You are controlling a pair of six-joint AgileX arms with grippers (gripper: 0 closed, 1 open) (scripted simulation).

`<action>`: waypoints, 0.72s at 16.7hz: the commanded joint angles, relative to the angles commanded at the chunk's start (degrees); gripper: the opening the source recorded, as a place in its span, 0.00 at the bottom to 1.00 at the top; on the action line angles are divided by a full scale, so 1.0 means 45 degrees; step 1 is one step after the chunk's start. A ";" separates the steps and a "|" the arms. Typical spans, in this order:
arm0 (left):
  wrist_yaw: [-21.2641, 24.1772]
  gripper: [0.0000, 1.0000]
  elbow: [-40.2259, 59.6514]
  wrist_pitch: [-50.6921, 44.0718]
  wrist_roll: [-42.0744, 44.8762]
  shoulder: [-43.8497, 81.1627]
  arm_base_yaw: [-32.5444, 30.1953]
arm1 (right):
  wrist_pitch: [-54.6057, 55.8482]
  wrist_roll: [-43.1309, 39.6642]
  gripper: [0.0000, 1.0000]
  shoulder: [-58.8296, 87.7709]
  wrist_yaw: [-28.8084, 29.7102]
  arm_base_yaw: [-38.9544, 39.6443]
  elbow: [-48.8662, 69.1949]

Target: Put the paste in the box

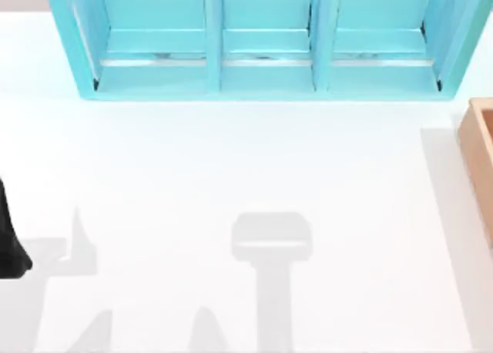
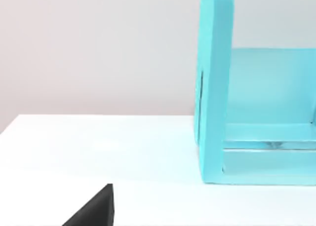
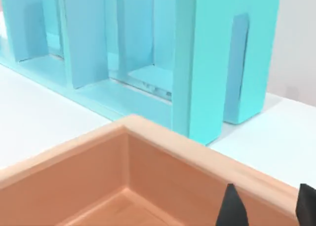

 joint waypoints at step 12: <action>0.0000 1.00 0.0000 0.0000 0.0000 0.0000 0.0000 | -0.9166 -0.9151 0.00 -0.1535 0.0206 -0.0030 -0.1729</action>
